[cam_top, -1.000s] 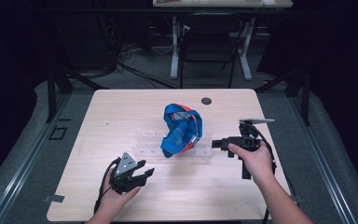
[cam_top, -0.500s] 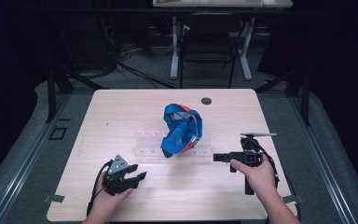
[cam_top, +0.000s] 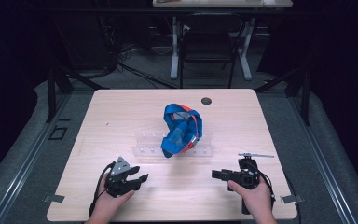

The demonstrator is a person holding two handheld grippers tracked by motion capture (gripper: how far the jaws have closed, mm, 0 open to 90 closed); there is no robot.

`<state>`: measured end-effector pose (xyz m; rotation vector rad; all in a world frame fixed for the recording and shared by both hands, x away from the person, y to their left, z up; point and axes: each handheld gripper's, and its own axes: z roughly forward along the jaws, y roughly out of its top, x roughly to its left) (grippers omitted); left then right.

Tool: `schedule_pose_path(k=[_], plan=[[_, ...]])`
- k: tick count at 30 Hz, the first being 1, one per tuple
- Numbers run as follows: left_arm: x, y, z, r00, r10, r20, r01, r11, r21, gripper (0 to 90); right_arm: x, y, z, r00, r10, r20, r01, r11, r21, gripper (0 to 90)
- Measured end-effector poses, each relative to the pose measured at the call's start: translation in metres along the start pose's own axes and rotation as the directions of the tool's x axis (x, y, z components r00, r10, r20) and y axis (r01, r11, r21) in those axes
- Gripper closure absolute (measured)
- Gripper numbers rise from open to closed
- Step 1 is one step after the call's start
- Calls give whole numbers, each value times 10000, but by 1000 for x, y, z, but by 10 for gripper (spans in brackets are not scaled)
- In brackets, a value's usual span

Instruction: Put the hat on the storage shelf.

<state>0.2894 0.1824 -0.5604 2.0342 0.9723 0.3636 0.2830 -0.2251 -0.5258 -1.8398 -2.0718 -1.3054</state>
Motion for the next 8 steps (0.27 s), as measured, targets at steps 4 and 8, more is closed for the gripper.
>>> schedule_pose_path(k=[4,8], plan=[[0,0,0,10000,25,-17,-25,10000,16,494,-2,-8,2,10000,-62,-17,62,9999,-123,437],[-2,2,1,10000,-10,-43,9,9998,-180,496,-7,-18,0,9994,-343,82,346,9986,-405,432]])
